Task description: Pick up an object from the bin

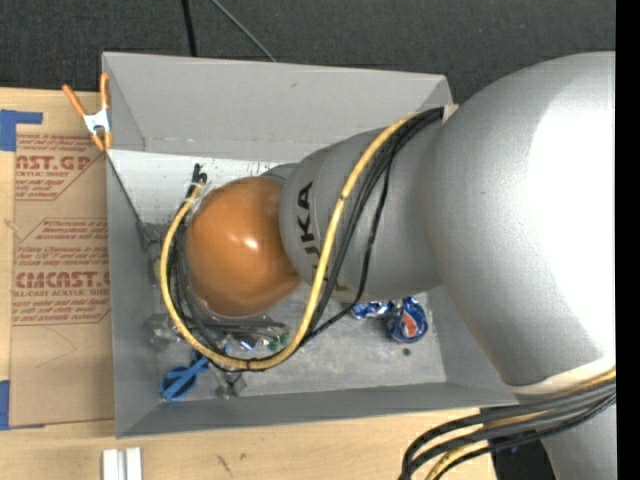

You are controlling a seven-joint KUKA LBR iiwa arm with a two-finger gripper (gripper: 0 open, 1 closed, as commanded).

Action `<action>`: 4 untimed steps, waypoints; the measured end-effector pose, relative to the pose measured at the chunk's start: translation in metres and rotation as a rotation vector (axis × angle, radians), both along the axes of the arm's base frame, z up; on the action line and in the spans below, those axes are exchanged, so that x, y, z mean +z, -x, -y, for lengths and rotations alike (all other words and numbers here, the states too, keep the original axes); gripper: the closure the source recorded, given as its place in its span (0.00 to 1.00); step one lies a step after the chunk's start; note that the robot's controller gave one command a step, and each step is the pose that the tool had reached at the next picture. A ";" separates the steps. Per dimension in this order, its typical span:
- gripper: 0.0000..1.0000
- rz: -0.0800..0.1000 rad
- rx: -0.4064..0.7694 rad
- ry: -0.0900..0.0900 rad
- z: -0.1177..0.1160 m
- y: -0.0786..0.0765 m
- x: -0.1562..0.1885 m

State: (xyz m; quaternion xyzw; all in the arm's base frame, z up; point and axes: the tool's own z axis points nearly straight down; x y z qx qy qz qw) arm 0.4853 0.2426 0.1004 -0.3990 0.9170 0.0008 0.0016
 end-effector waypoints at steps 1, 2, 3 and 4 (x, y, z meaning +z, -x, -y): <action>0.00 -0.001 0.148 0.001 -0.004 -0.001 -0.001; 0.00 -0.004 0.374 0.005 0.002 0.003 -0.031; 0.00 -0.005 0.372 0.004 0.002 0.004 -0.032; 1.00 -0.005 0.373 0.001 0.001 0.004 -0.032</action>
Offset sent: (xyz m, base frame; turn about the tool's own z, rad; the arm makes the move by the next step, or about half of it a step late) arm 0.0010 0.0029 -0.0004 -0.1484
